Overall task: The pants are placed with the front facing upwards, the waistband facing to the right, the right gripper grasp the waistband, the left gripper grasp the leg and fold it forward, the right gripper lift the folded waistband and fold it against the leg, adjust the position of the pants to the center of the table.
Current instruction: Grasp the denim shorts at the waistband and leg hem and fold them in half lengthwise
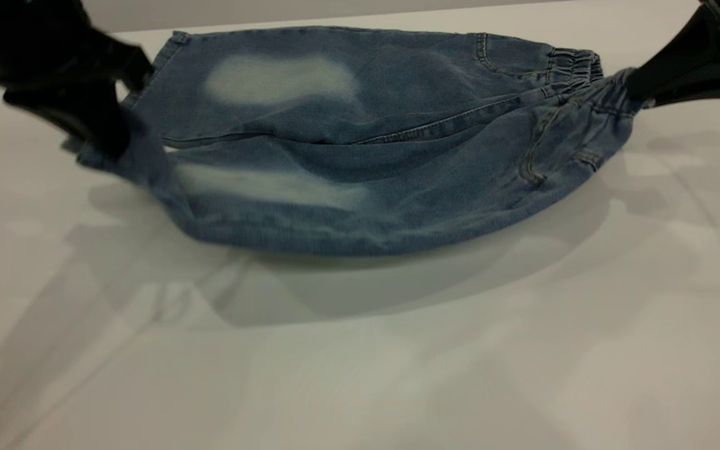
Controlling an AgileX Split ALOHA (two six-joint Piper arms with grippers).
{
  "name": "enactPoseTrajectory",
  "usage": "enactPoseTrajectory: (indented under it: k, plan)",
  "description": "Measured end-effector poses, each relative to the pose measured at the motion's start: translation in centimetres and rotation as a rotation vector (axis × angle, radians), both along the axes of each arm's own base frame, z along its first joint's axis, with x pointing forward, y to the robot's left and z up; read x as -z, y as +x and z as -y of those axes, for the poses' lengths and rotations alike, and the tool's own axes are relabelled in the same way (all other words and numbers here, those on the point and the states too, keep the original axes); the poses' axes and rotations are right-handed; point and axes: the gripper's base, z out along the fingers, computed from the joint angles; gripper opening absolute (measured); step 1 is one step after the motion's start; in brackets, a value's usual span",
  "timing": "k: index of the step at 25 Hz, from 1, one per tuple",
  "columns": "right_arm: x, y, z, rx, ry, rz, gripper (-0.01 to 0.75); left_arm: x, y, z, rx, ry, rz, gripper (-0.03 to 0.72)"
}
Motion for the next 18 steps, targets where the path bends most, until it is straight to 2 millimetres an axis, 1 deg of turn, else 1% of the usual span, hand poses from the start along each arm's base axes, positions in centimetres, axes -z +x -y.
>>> enactPoseTrajectory:
  k: [6,9,18]
  plan:
    - [-0.6,0.6,0.0,0.009,0.010,0.025,0.031,-1.0,1.2,0.4,-0.005,-0.036,0.094,0.046]
    - [-0.9,1.1,0.1,0.010,0.008,0.042,0.031,-1.0,1.3,0.4,-0.006,-0.039,0.105,0.046]
    - [-2.8,2.9,0.2,-0.004,0.036,0.120,0.031,-1.5,2.4,0.7,-0.014,-0.071,0.232,0.046]
